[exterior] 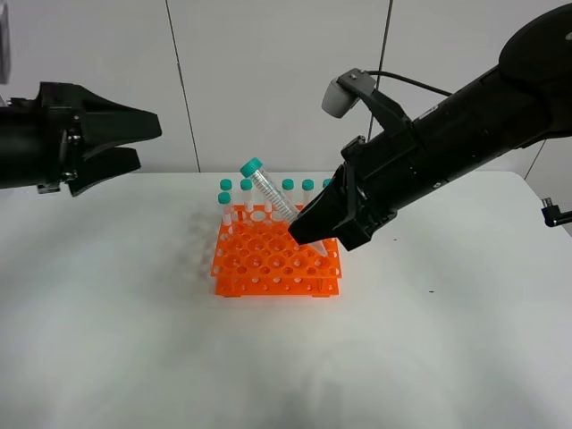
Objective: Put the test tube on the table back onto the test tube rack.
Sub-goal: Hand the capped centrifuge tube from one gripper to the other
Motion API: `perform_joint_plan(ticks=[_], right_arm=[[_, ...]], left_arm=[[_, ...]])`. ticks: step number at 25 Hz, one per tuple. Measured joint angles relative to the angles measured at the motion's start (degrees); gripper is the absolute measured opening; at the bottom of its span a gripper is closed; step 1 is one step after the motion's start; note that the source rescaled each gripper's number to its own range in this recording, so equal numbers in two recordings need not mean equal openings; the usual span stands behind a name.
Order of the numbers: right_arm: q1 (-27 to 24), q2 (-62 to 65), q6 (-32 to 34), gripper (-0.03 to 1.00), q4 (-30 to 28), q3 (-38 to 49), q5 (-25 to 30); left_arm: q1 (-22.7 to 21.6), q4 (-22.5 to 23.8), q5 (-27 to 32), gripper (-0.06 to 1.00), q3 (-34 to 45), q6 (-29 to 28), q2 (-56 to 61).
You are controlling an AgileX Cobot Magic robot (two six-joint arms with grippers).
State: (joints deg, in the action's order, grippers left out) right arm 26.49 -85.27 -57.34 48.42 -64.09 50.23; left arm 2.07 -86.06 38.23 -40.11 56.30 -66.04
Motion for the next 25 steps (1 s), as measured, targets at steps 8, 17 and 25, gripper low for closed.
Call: perform_joint_plan(ticks=[8,17,25], right_arm=[[0.0,-0.1,0.0,0.02,0.2,0.0,-1.1],[0.0,-0.1,0.4,0.02,0.2,0.0,-2.6],[0.0,-0.1,1.1,0.02,0.2,0.0,-3.3]], left_arm=[[0.0,-12.4,6.9,0.97,0.0,8.8,-7.4],[9.6,-12.8,1.0,0.97,-0.6,10.4,-9.6],[15.7,-12.9,-7.6,0.97,-4.2,10.6,-9.6]])
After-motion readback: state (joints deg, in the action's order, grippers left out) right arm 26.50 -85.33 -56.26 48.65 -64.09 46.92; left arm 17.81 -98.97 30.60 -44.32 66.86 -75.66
